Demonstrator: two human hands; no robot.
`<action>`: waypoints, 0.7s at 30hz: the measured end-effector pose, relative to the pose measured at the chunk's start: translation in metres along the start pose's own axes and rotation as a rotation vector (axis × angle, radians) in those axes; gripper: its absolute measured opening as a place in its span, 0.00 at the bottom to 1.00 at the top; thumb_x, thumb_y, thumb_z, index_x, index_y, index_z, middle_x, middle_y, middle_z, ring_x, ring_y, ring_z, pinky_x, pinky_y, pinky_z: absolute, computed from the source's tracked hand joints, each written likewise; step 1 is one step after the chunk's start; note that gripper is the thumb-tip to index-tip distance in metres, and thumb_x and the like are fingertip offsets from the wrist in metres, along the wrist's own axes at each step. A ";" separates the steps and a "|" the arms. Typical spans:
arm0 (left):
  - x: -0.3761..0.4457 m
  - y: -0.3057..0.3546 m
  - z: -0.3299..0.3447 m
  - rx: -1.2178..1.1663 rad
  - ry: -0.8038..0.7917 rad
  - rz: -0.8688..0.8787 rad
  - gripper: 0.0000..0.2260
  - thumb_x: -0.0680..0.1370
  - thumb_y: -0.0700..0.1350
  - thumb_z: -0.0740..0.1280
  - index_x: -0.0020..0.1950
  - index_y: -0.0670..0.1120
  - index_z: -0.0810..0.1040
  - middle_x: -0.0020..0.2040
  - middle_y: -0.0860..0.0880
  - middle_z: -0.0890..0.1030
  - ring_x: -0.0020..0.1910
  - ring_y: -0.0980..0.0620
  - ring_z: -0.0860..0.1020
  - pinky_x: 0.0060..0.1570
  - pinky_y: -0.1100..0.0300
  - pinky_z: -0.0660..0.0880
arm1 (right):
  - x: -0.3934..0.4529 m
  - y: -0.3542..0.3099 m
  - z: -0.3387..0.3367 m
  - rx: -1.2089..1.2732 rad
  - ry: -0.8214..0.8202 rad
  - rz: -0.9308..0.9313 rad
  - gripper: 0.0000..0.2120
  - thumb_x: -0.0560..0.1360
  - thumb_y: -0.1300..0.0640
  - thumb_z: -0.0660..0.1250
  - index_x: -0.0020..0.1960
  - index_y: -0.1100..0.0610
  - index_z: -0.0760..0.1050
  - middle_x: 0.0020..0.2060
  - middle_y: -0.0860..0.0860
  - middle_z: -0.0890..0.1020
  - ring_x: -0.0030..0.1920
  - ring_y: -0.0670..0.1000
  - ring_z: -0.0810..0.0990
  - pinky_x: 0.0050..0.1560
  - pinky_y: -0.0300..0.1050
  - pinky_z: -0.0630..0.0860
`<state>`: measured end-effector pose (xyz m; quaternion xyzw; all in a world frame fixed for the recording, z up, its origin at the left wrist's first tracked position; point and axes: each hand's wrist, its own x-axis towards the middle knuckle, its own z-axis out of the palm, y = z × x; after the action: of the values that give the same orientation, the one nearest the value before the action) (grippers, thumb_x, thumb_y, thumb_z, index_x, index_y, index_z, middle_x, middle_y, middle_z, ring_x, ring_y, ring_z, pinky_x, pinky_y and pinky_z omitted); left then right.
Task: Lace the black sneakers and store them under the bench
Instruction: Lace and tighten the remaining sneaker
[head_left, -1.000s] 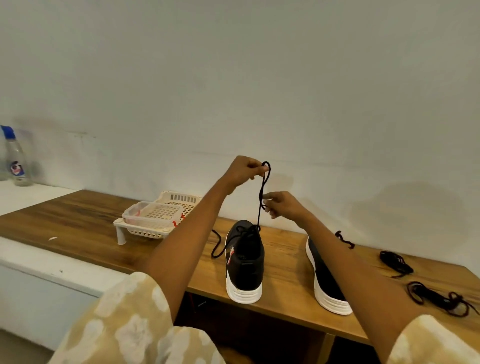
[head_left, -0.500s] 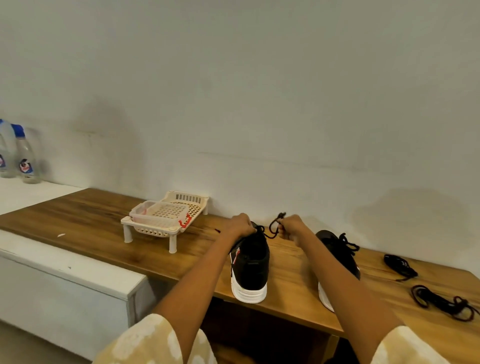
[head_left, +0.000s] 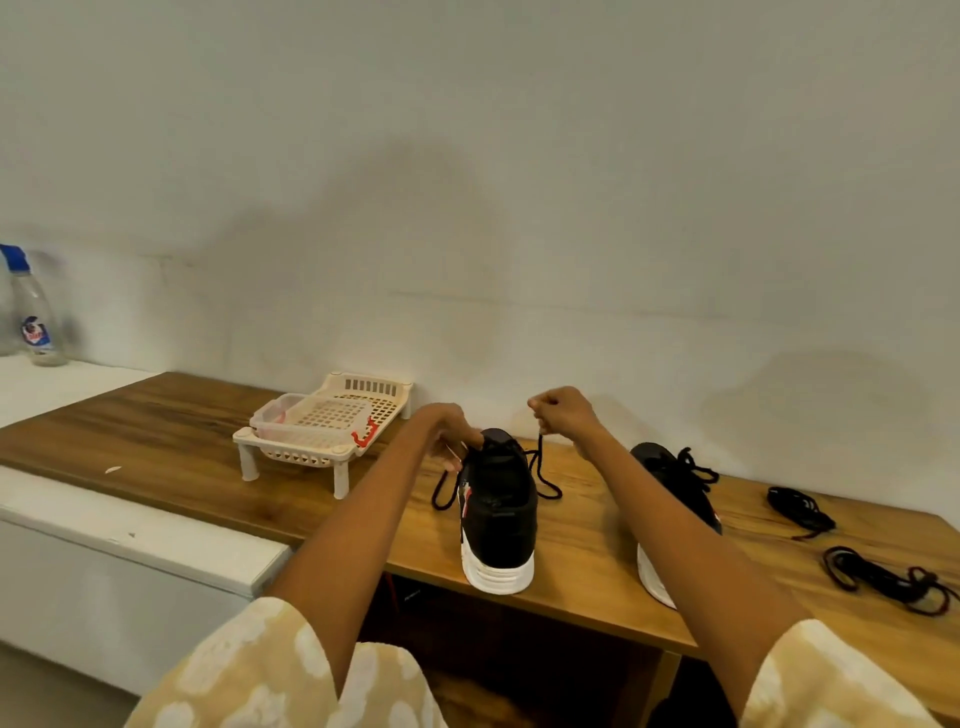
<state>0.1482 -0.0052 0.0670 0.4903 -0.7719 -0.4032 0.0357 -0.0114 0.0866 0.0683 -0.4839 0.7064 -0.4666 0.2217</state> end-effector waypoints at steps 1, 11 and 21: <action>-0.001 -0.005 -0.002 -0.039 -0.012 -0.008 0.07 0.77 0.42 0.68 0.47 0.37 0.75 0.45 0.42 0.82 0.31 0.50 0.79 0.29 0.63 0.77 | 0.000 -0.006 0.003 -0.003 -0.055 0.001 0.11 0.78 0.67 0.62 0.60 0.68 0.73 0.43 0.56 0.76 0.38 0.50 0.75 0.43 0.44 0.77; -0.007 -0.041 0.003 -0.425 -0.065 -0.013 0.02 0.78 0.41 0.67 0.49 0.43 0.77 0.43 0.46 0.80 0.35 0.54 0.77 0.35 0.63 0.75 | -0.003 -0.014 0.040 -0.395 -0.203 -0.156 0.09 0.74 0.62 0.70 0.53 0.63 0.82 0.45 0.58 0.84 0.33 0.46 0.78 0.32 0.30 0.72; -0.006 -0.051 0.006 -0.506 -0.085 0.012 0.08 0.78 0.41 0.66 0.57 0.43 0.76 0.48 0.45 0.78 0.34 0.54 0.74 0.36 0.63 0.70 | -0.003 -0.012 0.059 -0.733 -0.118 -0.182 0.09 0.73 0.60 0.68 0.48 0.64 0.82 0.43 0.58 0.83 0.38 0.52 0.77 0.38 0.42 0.72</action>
<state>0.1856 -0.0070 0.0311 0.4436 -0.6502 -0.6035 0.1271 0.0405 0.0624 0.0506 -0.6178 0.7666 -0.1724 0.0318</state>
